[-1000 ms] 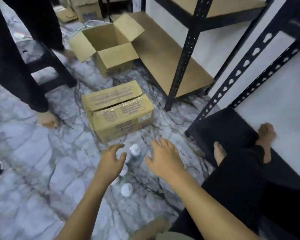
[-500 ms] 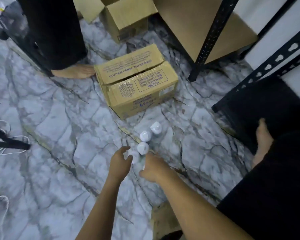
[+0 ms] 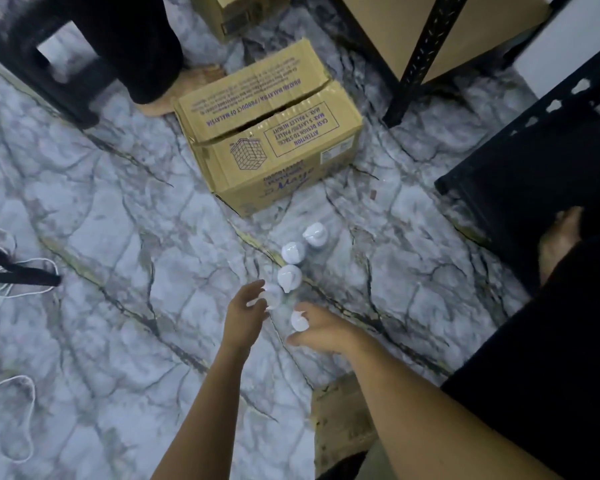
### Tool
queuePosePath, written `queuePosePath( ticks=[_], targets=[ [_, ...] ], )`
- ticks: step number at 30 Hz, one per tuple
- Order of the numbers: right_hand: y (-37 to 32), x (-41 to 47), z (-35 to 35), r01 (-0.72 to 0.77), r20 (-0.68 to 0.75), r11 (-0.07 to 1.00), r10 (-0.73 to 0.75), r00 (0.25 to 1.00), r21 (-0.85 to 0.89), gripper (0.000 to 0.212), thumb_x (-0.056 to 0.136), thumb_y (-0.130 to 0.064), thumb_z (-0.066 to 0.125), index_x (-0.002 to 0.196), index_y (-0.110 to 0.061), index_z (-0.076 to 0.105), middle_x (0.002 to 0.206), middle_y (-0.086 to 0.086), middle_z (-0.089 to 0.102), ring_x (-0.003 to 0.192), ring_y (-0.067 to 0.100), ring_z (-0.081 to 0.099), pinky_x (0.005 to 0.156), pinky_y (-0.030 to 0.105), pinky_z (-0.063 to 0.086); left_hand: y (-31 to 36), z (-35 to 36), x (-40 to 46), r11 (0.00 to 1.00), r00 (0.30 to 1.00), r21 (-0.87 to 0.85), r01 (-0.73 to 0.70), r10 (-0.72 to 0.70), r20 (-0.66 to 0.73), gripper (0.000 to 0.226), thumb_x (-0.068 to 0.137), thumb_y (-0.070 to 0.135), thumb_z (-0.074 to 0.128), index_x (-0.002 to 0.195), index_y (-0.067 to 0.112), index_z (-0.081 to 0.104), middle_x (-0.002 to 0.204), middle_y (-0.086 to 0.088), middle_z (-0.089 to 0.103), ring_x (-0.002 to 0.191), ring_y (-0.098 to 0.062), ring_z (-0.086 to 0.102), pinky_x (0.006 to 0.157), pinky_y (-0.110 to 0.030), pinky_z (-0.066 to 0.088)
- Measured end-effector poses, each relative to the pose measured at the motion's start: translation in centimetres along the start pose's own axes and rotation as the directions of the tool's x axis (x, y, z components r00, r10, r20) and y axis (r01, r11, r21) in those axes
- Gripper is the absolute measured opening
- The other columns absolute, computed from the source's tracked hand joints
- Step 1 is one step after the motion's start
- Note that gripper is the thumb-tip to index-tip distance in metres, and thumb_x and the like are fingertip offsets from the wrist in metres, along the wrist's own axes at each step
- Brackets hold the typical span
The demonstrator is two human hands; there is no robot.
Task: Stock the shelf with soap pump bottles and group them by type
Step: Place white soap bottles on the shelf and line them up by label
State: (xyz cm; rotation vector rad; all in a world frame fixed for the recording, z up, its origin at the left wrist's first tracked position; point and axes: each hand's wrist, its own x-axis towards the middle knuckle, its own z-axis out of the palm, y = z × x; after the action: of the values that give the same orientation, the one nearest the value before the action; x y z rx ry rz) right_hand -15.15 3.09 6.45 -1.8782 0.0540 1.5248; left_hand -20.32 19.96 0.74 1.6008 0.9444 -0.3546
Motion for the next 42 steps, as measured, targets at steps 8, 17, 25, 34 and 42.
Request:
queuePosePath(
  ticks=[8, 17, 25, 34, 42],
  targets=[
    [0.2, 0.5, -1.1, 0.034, -0.040, 0.998, -0.032, 0.999, 0.051, 0.054, 0.091, -0.015, 0.061, 0.142, -0.022, 0.045, 0.112, -0.003, 0.052, 0.108, 0.019, 0.058, 0.097, 0.038, 0.051, -0.1, 0.1, -0.3, 0.966, 0.997, -0.250, 0.070, -0.078, -0.023, 0.026, 0.098, 0.002, 0.051, 0.113, 0.019, 0.064, 0.123, -0.018, 0.062, 0.101, -0.038, 0.065, 0.081, -0.039, 0.055],
    [-0.4, -2.0, -3.1, 0.107, -0.201, 0.994, -0.111, 0.973, -0.032, 0.042, 0.094, -0.010, 0.050, 0.134, -0.022, 0.056, 0.125, -0.001, 0.059, 0.110, 0.014, 0.053, 0.089, 0.026, 0.043, 2.5, -1.4, -2.6, 0.994, 0.999, -0.104, 0.043, -0.044, -0.006, 0.027, 0.096, 0.001, 0.050, 0.116, 0.015, 0.061, 0.106, -0.015, 0.066, 0.077, -0.021, 0.062, 0.064, -0.026, 0.055],
    [-2.2, -6.0, -5.2, 0.134, -0.380, 0.953, -0.235, 0.895, -0.273, 0.040, 0.087, -0.012, 0.066, 0.126, -0.019, 0.061, 0.117, 0.008, 0.060, 0.114, 0.028, 0.059, 0.096, 0.035, 0.049, 5.6, -3.7, -5.4, 0.993, 0.992, 0.088, -0.083, 0.074, 0.106, 0.026, 0.094, 0.008, 0.058, 0.114, 0.023, 0.063, 0.099, -0.010, 0.066, 0.075, -0.019, 0.058, 0.063, -0.027, 0.045],
    [-5.4, -14.6, -9.9, 0.125, -0.538, 0.859, -0.417, 0.732, -0.496, 0.043, 0.087, -0.010, 0.063, 0.129, -0.021, 0.059, 0.129, 0.008, 0.058, 0.112, 0.026, 0.059, 0.092, 0.036, 0.051, 12.8, -3.9, -11.2, 0.870, 0.910, 0.287, -0.402, 0.344, 0.233, 0.033, 0.088, 0.008, 0.067, 0.115, 0.028, 0.063, 0.088, -0.006, 0.059, 0.067, -0.016, 0.054, 0.064, -0.030, 0.045],
    [-7.6, -25.8, -13.6, 0.139, -0.591, 0.778, -0.568, 0.572, -0.613, 0.045, 0.086, -0.004, 0.065, 0.128, -0.019, 0.061, 0.132, 0.011, 0.056, 0.113, 0.026, 0.057, 0.083, 0.034, 0.051, 22.2, -2.5, -17.3, 0.558, 0.688, 0.404, -0.725, 0.616, 0.384, 0.044, 0.086, -0.001, 0.057, 0.115, 0.032, 0.060, 0.085, 0.002, 0.059, 0.059, -0.013, 0.051, 0.053, -0.020, 0.041]
  ],
)
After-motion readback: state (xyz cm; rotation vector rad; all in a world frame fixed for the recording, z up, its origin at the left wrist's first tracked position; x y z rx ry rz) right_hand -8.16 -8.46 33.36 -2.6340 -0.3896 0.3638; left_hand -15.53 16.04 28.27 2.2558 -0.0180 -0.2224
